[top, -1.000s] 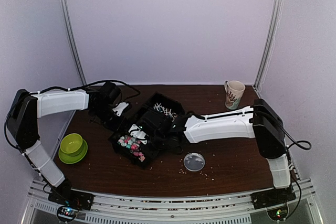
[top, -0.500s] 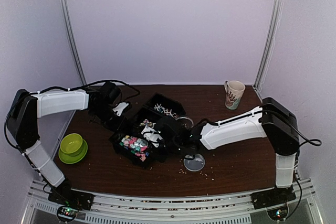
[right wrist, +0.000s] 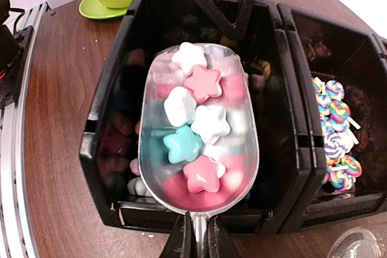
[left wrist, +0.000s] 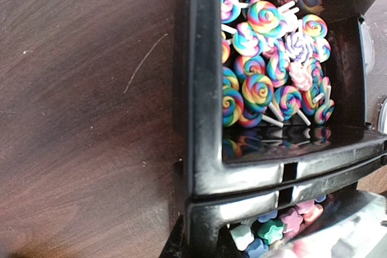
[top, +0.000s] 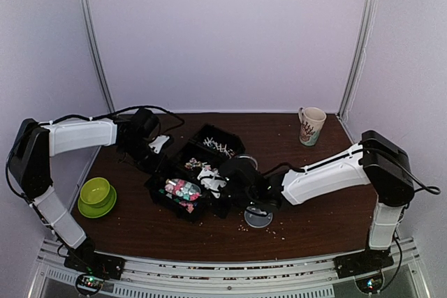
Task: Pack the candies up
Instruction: Scoop the fake candies from the plate, then place the fake candies in the packing box.
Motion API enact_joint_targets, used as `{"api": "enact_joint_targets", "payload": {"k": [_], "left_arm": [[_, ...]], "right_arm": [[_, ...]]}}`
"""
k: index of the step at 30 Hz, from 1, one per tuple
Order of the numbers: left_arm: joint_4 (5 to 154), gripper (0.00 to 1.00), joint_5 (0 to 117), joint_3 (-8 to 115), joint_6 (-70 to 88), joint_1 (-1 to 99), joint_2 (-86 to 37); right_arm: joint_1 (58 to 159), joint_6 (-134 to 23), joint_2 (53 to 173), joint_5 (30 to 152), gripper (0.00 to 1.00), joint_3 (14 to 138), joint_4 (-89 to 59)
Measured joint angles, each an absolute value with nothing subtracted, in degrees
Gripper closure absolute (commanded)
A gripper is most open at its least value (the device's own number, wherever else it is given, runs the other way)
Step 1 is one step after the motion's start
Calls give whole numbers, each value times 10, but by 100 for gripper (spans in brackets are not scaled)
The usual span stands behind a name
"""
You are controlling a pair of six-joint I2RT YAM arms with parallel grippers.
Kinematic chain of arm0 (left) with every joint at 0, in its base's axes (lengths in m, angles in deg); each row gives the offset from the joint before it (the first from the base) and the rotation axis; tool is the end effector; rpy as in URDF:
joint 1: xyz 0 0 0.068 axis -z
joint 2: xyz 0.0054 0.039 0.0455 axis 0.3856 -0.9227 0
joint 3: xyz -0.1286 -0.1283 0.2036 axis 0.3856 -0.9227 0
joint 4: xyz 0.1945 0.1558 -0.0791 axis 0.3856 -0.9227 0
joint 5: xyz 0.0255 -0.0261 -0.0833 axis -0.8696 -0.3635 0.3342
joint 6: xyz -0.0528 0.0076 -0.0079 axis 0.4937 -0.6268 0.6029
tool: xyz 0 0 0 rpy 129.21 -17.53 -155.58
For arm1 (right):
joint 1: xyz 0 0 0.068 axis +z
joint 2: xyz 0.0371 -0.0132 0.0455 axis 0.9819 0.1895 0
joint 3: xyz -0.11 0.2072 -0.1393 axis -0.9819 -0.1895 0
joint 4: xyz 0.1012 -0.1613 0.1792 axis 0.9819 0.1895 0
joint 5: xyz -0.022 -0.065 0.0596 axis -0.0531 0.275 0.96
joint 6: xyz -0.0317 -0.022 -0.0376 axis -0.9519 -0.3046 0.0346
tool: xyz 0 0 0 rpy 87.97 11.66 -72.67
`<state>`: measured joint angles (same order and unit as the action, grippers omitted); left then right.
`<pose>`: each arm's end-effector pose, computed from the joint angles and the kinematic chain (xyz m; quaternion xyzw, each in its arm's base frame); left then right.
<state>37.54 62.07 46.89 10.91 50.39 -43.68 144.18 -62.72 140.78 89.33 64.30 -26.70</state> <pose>0.2817 -0.1562 0.2098 0.1398 0.9678 -0.1593 0.1358 0.1700 0.3760 0.1722 -0.4990 0.7248 0.2942 0.3730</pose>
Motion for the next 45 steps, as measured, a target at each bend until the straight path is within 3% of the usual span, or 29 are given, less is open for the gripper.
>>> {"api": "enact_joint_targets", "payload": {"k": [16, 31, 45], "left_arm": [[375, 100, 621, 469, 111, 498, -437], [375, 100, 621, 469, 111, 498, -437], [374, 100, 623, 469, 113, 498, -436]], "right_arm": [[1427, -656, 1287, 848, 100, 564, -289], [1349, -665, 1094, 782, 100, 564, -90], [1341, -664, 1017, 722, 100, 551, 53]]}}
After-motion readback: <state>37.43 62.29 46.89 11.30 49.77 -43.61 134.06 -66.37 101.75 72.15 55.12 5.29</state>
